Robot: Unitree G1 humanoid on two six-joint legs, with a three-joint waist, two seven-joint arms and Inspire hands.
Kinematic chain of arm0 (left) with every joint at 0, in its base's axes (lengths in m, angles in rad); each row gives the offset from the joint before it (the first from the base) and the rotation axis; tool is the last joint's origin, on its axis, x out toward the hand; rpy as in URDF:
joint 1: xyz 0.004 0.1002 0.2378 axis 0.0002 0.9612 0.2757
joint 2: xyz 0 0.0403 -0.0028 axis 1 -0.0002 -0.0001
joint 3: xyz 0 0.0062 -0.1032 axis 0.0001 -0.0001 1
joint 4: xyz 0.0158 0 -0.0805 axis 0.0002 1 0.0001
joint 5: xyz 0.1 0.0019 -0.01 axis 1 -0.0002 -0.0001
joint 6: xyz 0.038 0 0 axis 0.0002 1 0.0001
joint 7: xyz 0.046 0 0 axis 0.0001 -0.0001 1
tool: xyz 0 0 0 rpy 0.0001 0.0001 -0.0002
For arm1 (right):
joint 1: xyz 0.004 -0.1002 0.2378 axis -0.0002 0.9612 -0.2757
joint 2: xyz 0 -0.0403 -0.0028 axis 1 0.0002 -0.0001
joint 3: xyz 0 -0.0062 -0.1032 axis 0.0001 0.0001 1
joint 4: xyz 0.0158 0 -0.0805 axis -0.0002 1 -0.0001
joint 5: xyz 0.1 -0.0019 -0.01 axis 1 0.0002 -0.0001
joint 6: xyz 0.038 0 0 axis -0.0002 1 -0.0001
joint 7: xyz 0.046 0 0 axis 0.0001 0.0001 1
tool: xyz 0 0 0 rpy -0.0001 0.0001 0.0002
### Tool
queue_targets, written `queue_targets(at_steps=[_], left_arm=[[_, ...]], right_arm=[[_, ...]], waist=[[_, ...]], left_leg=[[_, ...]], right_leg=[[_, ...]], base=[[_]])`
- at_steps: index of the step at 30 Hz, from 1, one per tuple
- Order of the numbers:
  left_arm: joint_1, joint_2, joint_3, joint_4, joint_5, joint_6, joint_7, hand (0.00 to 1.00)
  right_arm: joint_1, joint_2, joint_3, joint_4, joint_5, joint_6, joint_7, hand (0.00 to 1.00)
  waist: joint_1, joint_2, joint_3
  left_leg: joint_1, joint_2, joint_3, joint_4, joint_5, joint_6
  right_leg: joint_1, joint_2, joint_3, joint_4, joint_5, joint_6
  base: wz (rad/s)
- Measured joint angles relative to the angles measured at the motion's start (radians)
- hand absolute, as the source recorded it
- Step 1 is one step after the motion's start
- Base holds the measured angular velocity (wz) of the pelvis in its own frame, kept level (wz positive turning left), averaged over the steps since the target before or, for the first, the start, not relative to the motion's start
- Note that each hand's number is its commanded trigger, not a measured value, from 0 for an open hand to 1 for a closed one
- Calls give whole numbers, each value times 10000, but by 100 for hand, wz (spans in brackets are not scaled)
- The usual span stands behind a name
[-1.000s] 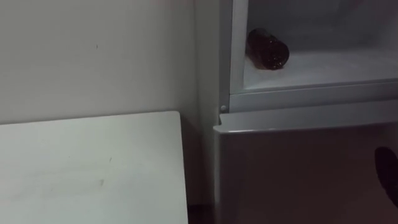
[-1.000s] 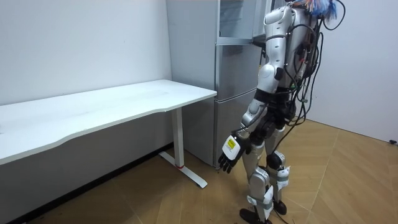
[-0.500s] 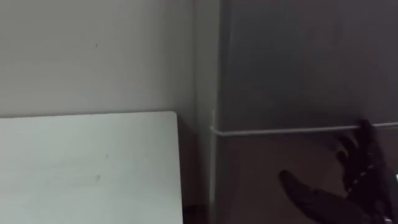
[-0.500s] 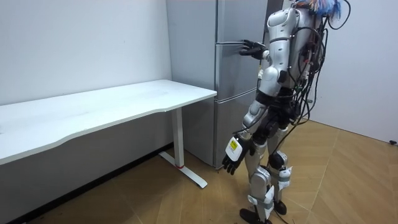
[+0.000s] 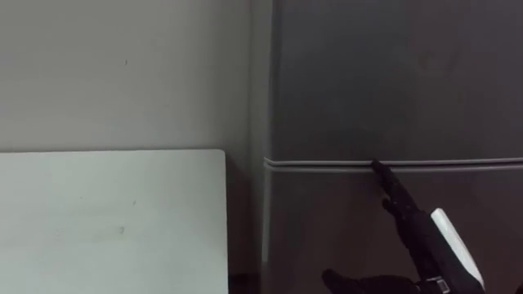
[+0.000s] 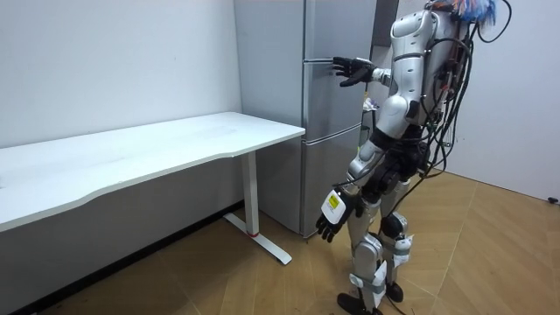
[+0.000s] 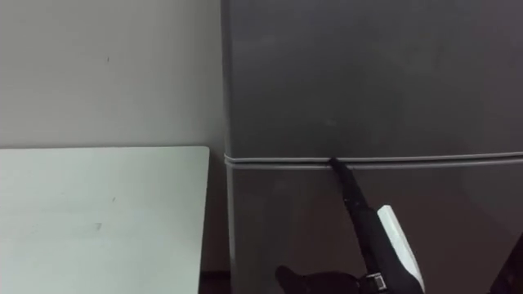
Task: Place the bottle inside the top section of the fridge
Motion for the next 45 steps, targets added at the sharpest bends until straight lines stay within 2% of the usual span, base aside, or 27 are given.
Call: queue_targets(at_steps=[7, 12, 26, 38, 43, 45], left_arm=[[41, 112, 2, -1, 3, -4, 13, 0], [55, 128, 2, 0, -2, -7, 17, 0], [311, 126, -4, 6, -217, -29, 84, 0], [392, 64, 5, 18, -489, -30, -2, 0], [497, -156, 540, 14, -486, -80, -9, 0], [601, -251, 865, -2, -514, -193, 21, 0]], right_arm=[[-65, 57, -37, -3, -76, 22, 777, 0], [-64, 59, -210, -9, -218, 21, 1075, 0], [-67, 71, -252, -56, -415, 14, 1194, 0], [-65, 76, -499, -88, -346, -39, 1191, 0], [-64, 100, -1189, -88, -334, -133, 1267, 0], [-63, 101, -1742, -75, -170, -305, 921, 0]], waist=[[15, -124, -32], [11, -127, -33], [6, 30, 1], [-44, 96, -9], [-88, 214, -16], [-95, 235, -30]], left_leg=[[-25, -20, -86, 2, 11, -15], [-24, -35, -87, 17, 4, -4], [-22, -65, -228, 12, 5, -2], [-19, -82, -247, 7, 4, 1], [41, -105, -282, 16, -14, 30], [53, -101, -332, 15, -33, 50]], right_leg=[[14, -2, -31, -9, 55, -92], [21, -20, -20, -3, 60, -100], [54, -45, -80, -7, 58, -97], [63, -68, -171, -11, 50, -87], [202, -97, -213, -82, 39, -67], [231, -104, -267, -158, 29, -38]], base=[[2], [-1], [0], [0], [6], [14]])
